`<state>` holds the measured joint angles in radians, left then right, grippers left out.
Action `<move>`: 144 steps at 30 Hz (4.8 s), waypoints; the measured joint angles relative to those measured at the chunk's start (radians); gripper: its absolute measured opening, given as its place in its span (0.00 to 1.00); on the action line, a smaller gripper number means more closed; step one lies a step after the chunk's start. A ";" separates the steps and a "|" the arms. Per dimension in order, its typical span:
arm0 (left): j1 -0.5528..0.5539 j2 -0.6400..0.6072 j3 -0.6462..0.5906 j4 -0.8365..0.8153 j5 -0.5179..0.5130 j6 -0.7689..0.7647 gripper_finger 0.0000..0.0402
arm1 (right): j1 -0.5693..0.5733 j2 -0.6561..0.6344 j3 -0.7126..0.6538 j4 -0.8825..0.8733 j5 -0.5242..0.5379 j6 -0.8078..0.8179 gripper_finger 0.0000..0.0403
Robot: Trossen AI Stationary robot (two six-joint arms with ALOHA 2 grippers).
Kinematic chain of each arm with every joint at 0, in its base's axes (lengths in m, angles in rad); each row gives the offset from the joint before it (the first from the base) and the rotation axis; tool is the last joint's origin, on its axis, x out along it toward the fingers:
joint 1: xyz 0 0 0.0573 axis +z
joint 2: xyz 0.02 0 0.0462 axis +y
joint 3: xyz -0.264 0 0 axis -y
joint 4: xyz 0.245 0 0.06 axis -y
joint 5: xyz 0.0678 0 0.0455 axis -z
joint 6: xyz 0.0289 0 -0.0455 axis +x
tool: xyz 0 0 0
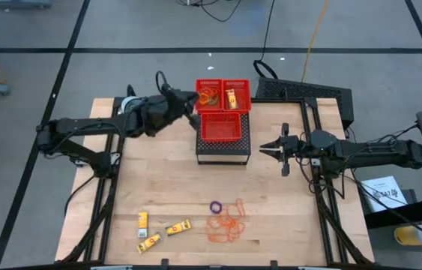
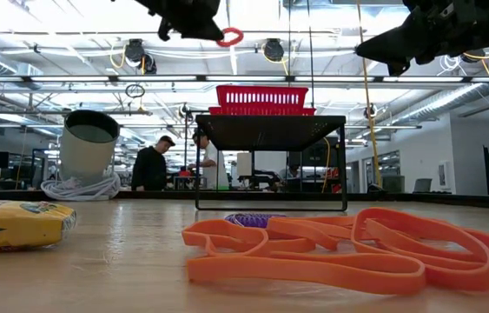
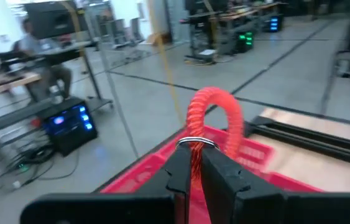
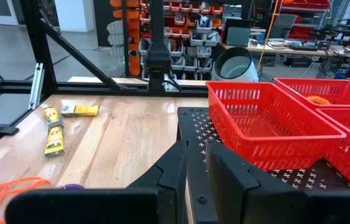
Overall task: Pick & Place Office Desk Supplies
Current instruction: Put the orange spring keychain in the top left red bin on the shelf
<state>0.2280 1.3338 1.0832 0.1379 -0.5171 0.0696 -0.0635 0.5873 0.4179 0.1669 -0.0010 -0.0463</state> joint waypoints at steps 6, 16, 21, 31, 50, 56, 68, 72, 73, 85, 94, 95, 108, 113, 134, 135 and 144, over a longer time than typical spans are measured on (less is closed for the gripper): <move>0.092 0.001 0.000 -0.001 0.023 -0.041 0.08 | 0.000 0.000 0.000 -0.007 0.000 -0.006 0.12; 0.179 0.074 0.000 0.052 0.067 -0.222 0.08 | 0.000 0.000 0.000 -0.007 0.000 -0.019 0.12; 0.186 0.138 0.000 0.051 0.090 -0.222 0.08 | 0.000 0.000 0.000 -0.007 0.000 -0.019 0.12; 0.185 0.208 0.000 0.076 0.127 -0.230 0.08 | 0.000 0.000 0.000 -0.007 0.000 -0.019 0.12; 0.211 0.212 0.000 0.092 0.124 -0.350 0.38 | 0.000 0.000 0.000 -0.008 0.001 -0.019 0.12; 0.198 0.195 -0.001 0.071 0.166 -0.267 0.51 | 0.000 0.000 0.000 -0.011 0.001 -0.020 0.12; 0.129 0.066 0.000 -0.105 0.185 -0.168 0.56 | 0.000 0.000 0.000 -0.015 0.001 -0.021 0.12; 0.133 0.065 0.000 -0.349 0.047 -0.321 0.56 | 0.000 0.000 0.000 -0.014 0.001 -0.019 0.12; 0.137 0.066 0.000 -0.431 0.008 -0.370 0.56 | 0.000 0.000 0.000 -0.014 0.001 -0.019 0.12; 0.220 0.161 -0.110 -0.627 0.016 -0.701 0.56 | 0.000 0.000 0.000 -0.012 0.004 -0.019 0.12; 0.299 0.310 -0.142 -0.495 0.098 -0.688 0.56 | 0.000 0.000 0.000 -0.010 0.004 -0.018 0.12; 0.306 0.331 -0.142 -0.487 0.109 -0.682 0.56 | 0.000 0.000 0.000 -0.010 0.004 -0.018 0.12; 0.348 0.518 -0.137 -0.408 0.167 -0.649 0.56 | 0.000 0.000 0.000 -0.011 0.004 -0.018 0.12; 0.352 0.524 -0.138 -0.420 0.189 -0.645 0.54 | 0.000 0.000 0.000 -0.014 0.004 -0.018 0.12; 0.333 0.479 -0.143 -0.506 0.218 -0.629 0.06 | 0.000 0.000 0.000 -0.014 0.004 -0.018 0.12; 0.331 0.463 -0.145 -0.519 0.221 -0.629 0.05 | 0.000 0.000 0.000 -0.014 0.004 -0.018 0.12; 0.306 0.299 -0.146 -0.545 0.211 -0.632 0.04 | 0.000 0.000 0.000 -0.014 0.004 -0.018 0.12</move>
<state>0.5344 1.6331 0.9371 -0.4073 -0.3059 -0.5626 -0.0635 0.5875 0.4179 0.1528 0.0031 -0.0643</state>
